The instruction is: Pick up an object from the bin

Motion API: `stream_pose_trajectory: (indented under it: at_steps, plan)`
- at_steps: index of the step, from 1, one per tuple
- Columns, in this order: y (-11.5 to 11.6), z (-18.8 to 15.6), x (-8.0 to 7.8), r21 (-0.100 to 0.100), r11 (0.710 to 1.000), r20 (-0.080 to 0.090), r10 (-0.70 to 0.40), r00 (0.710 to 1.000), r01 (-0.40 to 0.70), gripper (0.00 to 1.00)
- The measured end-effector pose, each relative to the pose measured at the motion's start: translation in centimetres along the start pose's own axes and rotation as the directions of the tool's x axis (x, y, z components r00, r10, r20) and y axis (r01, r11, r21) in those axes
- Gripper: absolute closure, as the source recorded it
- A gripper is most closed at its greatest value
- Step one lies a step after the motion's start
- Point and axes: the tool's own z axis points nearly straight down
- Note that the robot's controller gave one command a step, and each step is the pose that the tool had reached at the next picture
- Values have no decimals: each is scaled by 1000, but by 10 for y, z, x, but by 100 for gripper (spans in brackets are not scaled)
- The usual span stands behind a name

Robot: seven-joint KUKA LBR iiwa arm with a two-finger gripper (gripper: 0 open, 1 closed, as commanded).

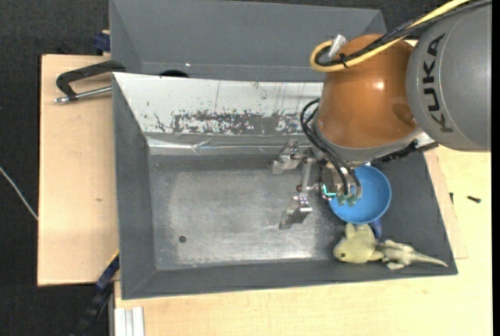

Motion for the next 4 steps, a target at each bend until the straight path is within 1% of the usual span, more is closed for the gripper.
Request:
stream_pose_trajectory:
  at_steps: [1,2,3,4]
  plan:
    - [4,-17,-22,3,944,13,-331,944,331,0]
    - [-17,109,-88,4,901,10,-434,901,434,0]
    - [-81,56,-82,10,792,11,-610,792,610,0]
    - [-197,74,-87,10,811,7,-585,811,585,0]
